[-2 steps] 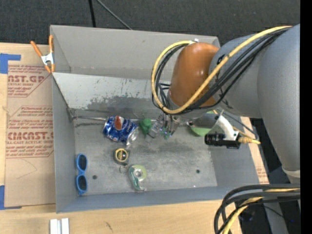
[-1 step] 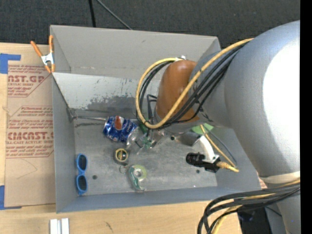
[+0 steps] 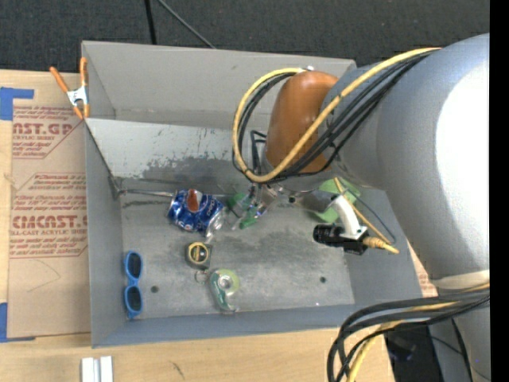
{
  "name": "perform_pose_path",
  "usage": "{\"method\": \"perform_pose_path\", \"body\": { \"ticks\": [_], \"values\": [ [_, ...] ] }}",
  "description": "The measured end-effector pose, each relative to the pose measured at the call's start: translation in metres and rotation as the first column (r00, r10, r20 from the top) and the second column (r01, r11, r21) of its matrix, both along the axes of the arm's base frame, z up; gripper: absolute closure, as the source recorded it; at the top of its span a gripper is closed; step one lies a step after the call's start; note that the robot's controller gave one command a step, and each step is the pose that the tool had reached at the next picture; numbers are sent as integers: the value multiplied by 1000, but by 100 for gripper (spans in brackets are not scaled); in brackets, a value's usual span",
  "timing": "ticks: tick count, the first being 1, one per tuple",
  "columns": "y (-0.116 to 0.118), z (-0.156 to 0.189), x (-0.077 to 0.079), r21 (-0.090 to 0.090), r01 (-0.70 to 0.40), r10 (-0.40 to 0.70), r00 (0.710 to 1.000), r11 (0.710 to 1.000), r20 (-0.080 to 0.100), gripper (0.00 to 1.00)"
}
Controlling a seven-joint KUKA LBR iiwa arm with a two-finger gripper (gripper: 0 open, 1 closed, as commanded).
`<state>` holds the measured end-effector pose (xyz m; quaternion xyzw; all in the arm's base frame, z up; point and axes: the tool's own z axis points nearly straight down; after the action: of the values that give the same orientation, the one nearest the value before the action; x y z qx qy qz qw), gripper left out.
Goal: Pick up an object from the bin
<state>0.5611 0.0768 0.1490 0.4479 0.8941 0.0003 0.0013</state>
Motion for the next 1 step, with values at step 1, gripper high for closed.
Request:
{"method": "perform_pose_path", "body": {
  "ticks": [1],
  "values": [
    [53,-74,-10,-1,-36,36,999,999,0,100]
  ]
}}
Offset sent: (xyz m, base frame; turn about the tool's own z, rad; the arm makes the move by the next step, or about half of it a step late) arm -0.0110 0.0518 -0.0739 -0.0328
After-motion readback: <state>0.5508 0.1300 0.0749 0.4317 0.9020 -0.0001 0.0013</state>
